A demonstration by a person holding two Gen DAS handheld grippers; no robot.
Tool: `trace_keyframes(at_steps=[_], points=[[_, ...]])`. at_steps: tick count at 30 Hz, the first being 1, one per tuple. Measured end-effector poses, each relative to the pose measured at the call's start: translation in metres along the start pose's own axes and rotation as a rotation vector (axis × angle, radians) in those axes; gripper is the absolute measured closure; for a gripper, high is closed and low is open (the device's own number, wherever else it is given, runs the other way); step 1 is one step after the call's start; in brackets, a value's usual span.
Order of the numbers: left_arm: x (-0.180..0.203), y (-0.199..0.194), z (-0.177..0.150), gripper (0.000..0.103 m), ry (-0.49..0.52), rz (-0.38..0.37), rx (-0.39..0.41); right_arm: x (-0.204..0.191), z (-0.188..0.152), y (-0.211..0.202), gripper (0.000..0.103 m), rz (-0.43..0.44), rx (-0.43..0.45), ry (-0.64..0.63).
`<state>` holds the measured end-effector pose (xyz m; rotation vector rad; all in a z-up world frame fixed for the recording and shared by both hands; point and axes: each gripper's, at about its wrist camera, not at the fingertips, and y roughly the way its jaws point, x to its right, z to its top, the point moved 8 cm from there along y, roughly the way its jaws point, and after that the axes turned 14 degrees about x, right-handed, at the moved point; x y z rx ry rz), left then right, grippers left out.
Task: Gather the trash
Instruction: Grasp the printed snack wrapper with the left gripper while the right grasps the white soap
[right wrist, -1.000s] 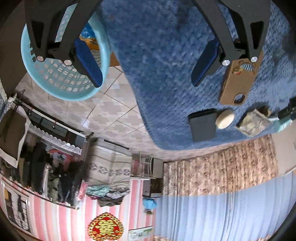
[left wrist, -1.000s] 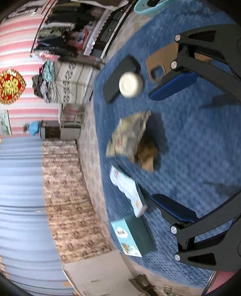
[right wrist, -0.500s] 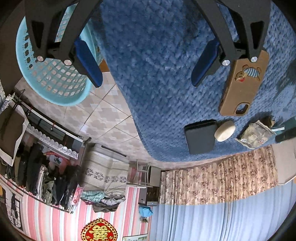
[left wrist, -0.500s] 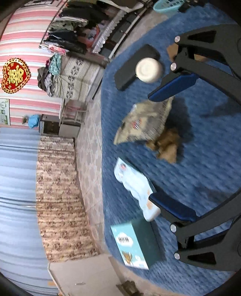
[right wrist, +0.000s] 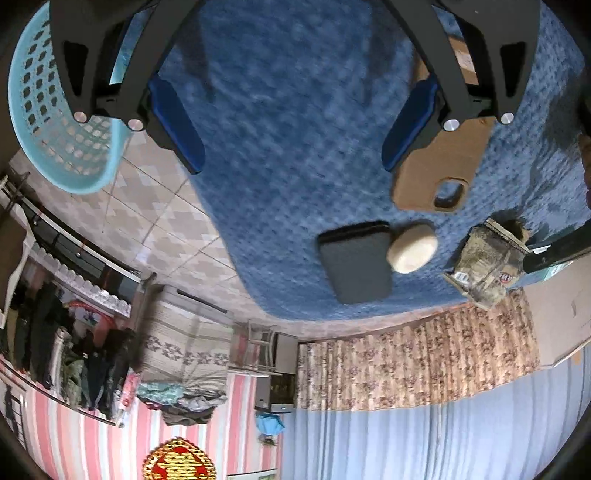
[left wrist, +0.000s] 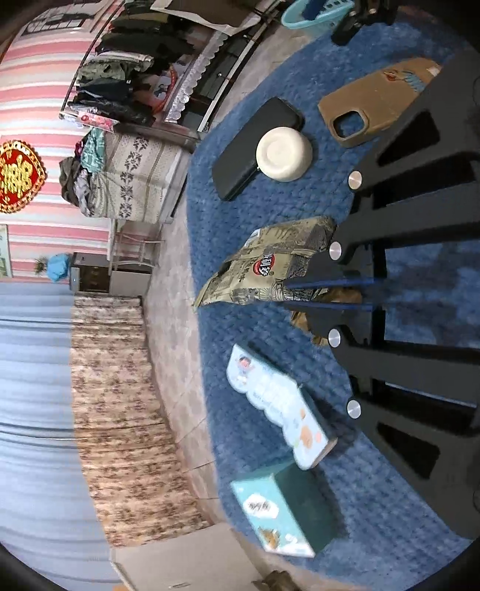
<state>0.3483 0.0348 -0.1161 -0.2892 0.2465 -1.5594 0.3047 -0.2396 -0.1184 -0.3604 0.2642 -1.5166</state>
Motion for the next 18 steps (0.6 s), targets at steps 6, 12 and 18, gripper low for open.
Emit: trace_keyframes(at_steps=[6,12,18], points=[[-0.032,-0.032,-0.004,0.099,-0.021,0.066,0.054,-0.038,0.021,0.014,0.009,0.061,0.024,-0.040],[-0.060,-0.050,-0.017,0.099,-0.046,0.147,0.085,-0.074,0.038,0.037,0.009,0.096,0.021,-0.091],[-0.064,-0.045,-0.020,0.099,-0.069,0.140,0.076,-0.105,0.040,0.073,0.009,0.118,-0.040,-0.187]])
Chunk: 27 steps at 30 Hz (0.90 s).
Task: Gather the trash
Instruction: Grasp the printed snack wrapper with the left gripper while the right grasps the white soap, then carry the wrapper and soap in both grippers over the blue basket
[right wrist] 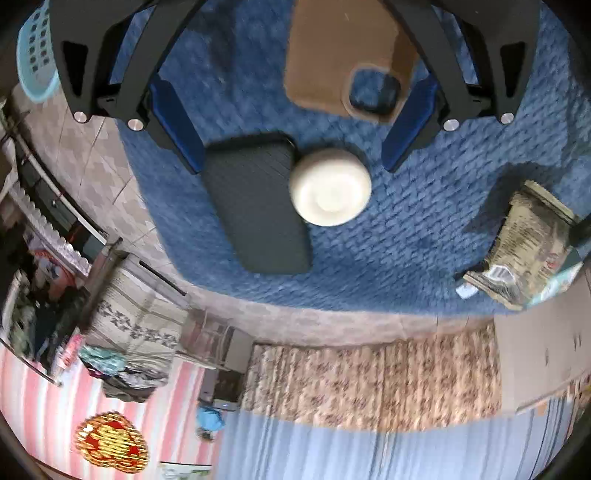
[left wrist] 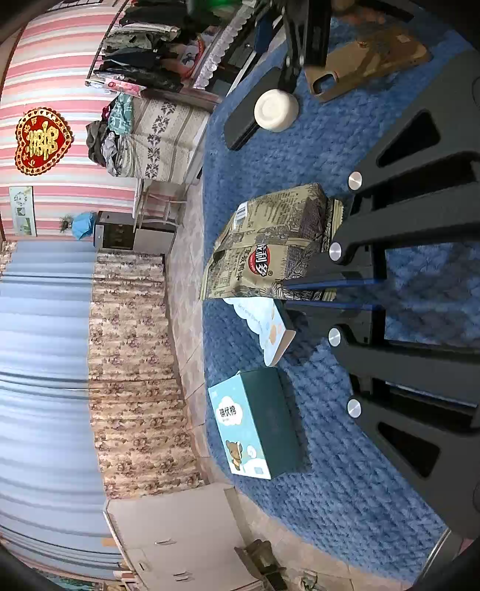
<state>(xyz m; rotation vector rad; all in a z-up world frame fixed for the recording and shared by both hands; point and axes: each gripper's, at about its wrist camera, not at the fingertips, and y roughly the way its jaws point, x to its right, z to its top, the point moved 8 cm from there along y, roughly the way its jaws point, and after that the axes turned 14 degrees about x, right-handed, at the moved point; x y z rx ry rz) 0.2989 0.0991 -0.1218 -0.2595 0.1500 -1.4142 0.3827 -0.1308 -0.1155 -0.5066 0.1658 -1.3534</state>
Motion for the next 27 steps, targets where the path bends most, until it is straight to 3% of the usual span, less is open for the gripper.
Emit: trace_keyframes(at_steps=[5,7,10,15,18,27], points=[[-0.006,0.002,-0.003,0.099,-0.031,-0.006,-0.014,-0.019,-0.003,0.025,0.010,0.024,-0.067,-0.091],[-0.006,0.003,-0.003,0.099,-0.037,-0.009,-0.019,-0.023,-0.005,0.030,0.019,0.025,-0.082,-0.125],[-0.006,0.004,-0.003,0.099,-0.031,-0.011,-0.019,-0.027,-0.007,0.034,0.041,0.045,-0.108,-0.150],[-0.003,0.006,-0.003,0.099,-0.008,-0.013,-0.017,-0.027,-0.004,0.024,0.043,0.061,-0.063,-0.147],[0.000,0.008,-0.005,0.099,0.000,-0.020,-0.025,-0.018,0.000,0.006,0.043,0.056,-0.024,-0.084],[0.010,0.007,0.001,0.099,0.057,-0.027,-0.015,0.067,-0.021,-0.087,0.042,-0.040,0.037,0.074]])
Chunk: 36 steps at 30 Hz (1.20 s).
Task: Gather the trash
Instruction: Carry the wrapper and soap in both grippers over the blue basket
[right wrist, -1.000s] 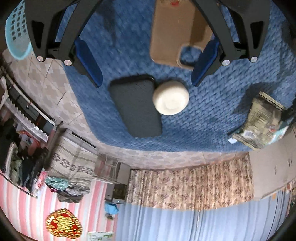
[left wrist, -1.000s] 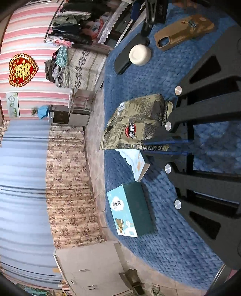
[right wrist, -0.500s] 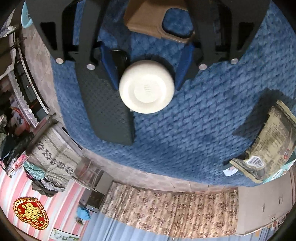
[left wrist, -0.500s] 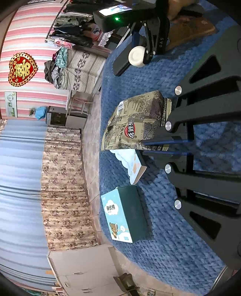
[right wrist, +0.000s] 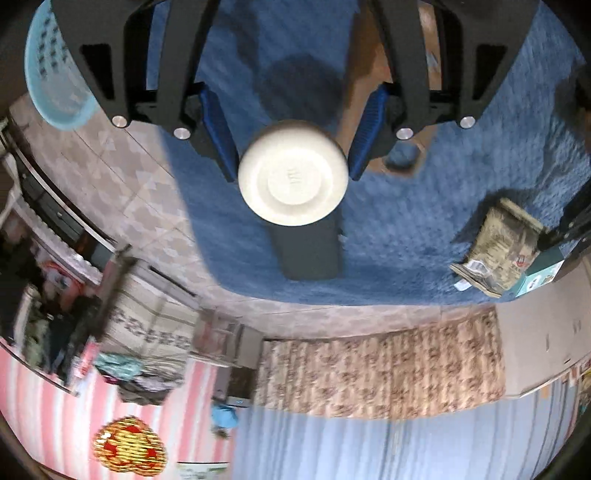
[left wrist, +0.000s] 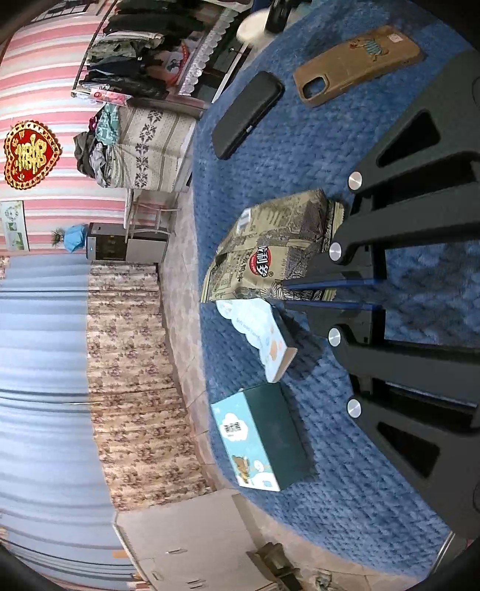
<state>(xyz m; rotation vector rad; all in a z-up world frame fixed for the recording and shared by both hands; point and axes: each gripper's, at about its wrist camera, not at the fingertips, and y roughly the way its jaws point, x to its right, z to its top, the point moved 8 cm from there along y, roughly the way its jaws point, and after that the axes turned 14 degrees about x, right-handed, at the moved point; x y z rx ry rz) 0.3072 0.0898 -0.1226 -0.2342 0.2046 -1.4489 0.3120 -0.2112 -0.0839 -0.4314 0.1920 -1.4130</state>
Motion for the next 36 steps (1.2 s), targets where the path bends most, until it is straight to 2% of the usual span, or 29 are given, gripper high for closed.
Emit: trace_keyframes(at_steps=[4,7,11,16,19,24,30,36], points=[[0.013,-0.009,0.012,0.099,-0.030,-0.030,0.016,0.053,-0.013,-0.039,0.042,-0.083,0.006,0.052],[0.037,-0.021,0.026,0.100,-0.023,-0.075,0.041,0.097,-0.022,-0.068,0.042,-0.159,0.018,0.116],[0.075,-0.032,0.042,0.101,0.017,-0.137,0.073,0.145,-0.045,-0.092,0.042,-0.271,0.009,0.151],[0.117,-0.040,0.051,0.103,0.038,-0.200,0.072,0.200,-0.073,-0.107,0.042,-0.344,0.008,0.276],[0.135,-0.045,0.055,0.103,0.017,-0.234,0.059,0.224,-0.083,-0.113,0.042,-0.370,0.020,0.342],[0.176,-0.060,0.070,0.103,0.031,-0.298,0.085,0.248,-0.088,-0.120,0.042,-0.426,0.028,0.346],[0.262,-0.087,0.086,0.103,0.061,-0.443,0.134,0.275,-0.100,-0.128,0.042,-0.480,0.006,0.364],[0.348,-0.115,0.074,0.103,0.097,-0.596,0.125,0.300,-0.114,-0.133,0.042,-0.503,-0.011,0.399]])
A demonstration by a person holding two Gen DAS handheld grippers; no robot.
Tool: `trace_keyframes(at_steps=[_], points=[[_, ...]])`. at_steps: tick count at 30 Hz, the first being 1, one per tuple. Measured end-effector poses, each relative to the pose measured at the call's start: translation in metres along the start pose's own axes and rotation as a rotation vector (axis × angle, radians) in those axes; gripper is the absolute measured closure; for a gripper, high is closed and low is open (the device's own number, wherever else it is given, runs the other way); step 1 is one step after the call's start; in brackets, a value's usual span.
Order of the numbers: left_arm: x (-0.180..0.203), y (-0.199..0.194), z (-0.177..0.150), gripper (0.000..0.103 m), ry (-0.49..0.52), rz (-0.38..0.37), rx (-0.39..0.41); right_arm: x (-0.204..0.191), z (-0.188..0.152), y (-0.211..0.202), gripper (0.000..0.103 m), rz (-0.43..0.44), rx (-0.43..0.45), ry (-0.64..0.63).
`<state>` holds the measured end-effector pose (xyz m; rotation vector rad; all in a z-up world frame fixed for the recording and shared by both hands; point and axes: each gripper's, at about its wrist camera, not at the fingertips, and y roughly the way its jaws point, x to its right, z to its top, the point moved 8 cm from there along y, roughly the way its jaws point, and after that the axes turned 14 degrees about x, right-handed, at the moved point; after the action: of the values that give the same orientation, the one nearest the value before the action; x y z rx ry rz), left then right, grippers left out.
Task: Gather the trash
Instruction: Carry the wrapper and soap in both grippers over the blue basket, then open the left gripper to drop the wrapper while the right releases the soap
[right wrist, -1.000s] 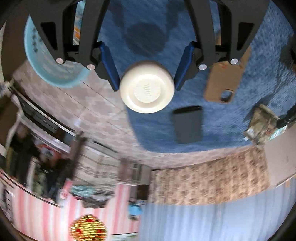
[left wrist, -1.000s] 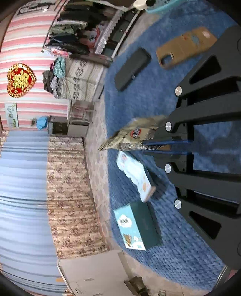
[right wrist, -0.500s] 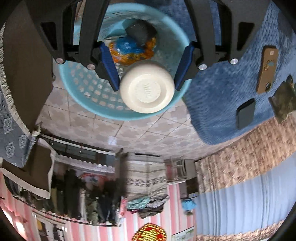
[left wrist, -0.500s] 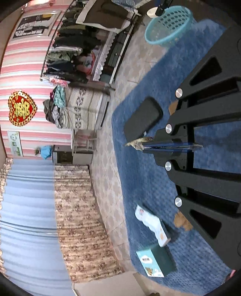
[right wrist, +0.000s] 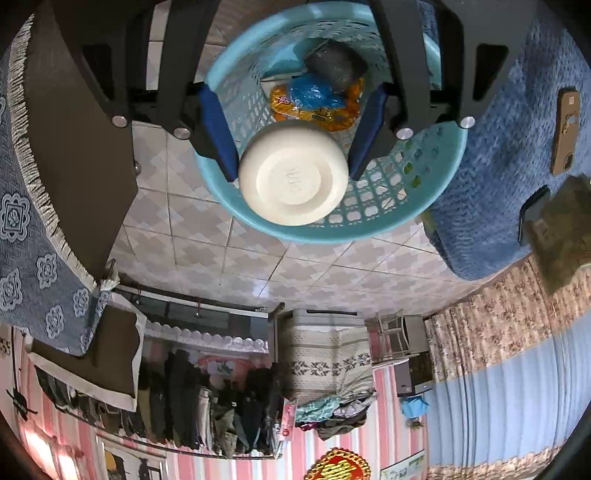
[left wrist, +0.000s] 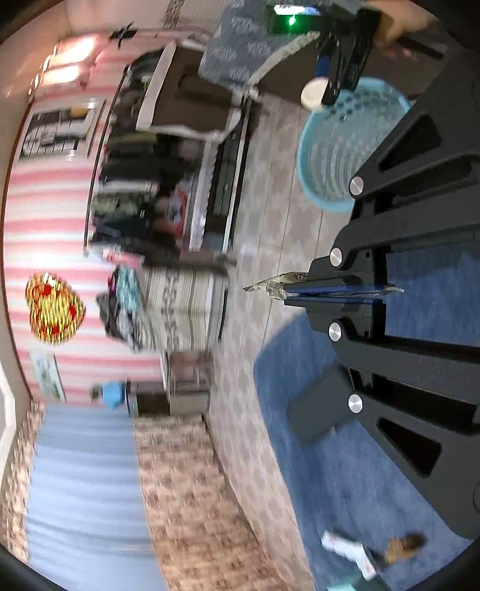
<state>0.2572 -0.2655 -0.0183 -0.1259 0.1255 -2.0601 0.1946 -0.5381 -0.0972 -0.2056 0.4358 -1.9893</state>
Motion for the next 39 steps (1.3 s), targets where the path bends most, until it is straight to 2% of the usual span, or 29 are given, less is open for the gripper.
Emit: trace_keyframes(at_steps=[8,13,17,19,21,23,24,27,31,36,39], points=[[0.103,0.022,-0.018,0.103,0.033,-0.170,-0.027,0.032,-0.005,0.000,0.042,-0.036,0.009,0.059],[0.137,0.045,-0.033,0.103,0.052,-0.215,-0.060,0.046,-0.009,-0.001,0.042,-0.059,0.008,0.095],[0.149,0.064,-0.049,0.101,0.076,-0.225,-0.101,0.048,-0.011,0.000,0.042,-0.062,0.003,0.102],[0.151,0.072,-0.056,0.093,0.086,-0.224,-0.119,0.049,-0.013,0.002,0.042,-0.060,-0.001,0.103],[0.145,0.077,-0.058,0.062,0.088,-0.200,-0.130,0.048,-0.012,0.003,0.042,-0.059,-0.002,0.103],[0.138,0.079,-0.055,0.042,0.074,-0.174,-0.123,0.046,-0.012,0.005,0.042,-0.056,-0.006,0.098],[0.134,0.079,-0.052,0.032,0.067,-0.165,-0.117,0.045,-0.013,0.005,0.042,-0.056,-0.008,0.094],[0.119,0.079,-0.044,0.014,0.055,-0.122,-0.104,0.041,-0.016,0.008,0.042,-0.054,-0.014,0.086],[0.096,0.078,-0.037,0.006,0.069,-0.050,-0.098,0.030,-0.019,0.009,0.042,-0.049,-0.018,0.074],[0.064,0.075,-0.039,0.006,0.006,0.001,-0.122,0.017,-0.018,0.012,0.042,-0.036,-0.011,0.051],[0.054,0.072,-0.040,0.006,0.001,0.020,-0.124,0.005,-0.018,0.012,0.042,-0.021,-0.012,0.040]])
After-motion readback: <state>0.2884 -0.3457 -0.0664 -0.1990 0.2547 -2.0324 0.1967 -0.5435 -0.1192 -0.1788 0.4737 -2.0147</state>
